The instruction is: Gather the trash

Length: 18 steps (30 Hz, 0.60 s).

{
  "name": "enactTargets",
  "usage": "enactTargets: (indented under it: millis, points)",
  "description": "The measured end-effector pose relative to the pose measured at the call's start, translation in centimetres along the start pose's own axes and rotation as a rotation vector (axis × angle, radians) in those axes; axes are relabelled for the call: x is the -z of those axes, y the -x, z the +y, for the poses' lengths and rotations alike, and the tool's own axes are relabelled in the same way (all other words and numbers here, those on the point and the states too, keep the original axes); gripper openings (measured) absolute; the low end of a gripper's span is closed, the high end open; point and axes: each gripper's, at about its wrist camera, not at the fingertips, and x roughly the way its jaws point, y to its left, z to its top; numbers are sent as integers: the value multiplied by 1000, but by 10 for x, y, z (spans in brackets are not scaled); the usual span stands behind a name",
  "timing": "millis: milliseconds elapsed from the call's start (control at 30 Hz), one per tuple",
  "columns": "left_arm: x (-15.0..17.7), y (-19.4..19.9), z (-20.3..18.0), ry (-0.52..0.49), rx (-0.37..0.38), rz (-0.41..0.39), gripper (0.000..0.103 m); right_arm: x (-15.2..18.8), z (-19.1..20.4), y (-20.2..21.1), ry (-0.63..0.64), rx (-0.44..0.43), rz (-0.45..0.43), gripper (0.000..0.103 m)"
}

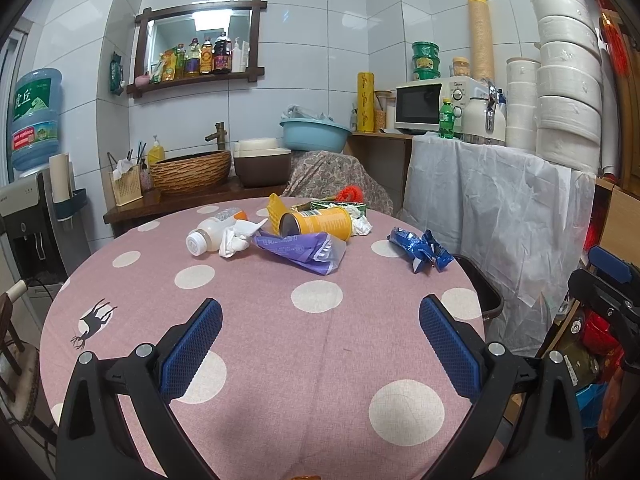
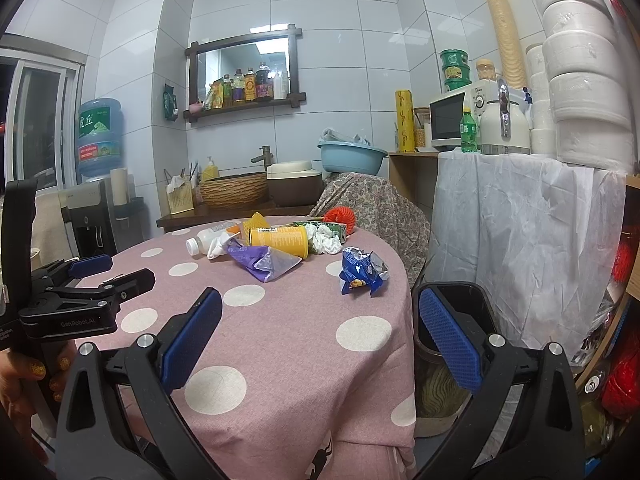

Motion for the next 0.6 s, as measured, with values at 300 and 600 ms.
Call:
enactTargets:
  millis: [300,600]
  points:
    - [6,-11,-2,-4,25,31,98,3,-2,-4,24,4,4,98]
    - [19,-56,7,13,80,196,98,27,3,-56,82,-34,169,98]
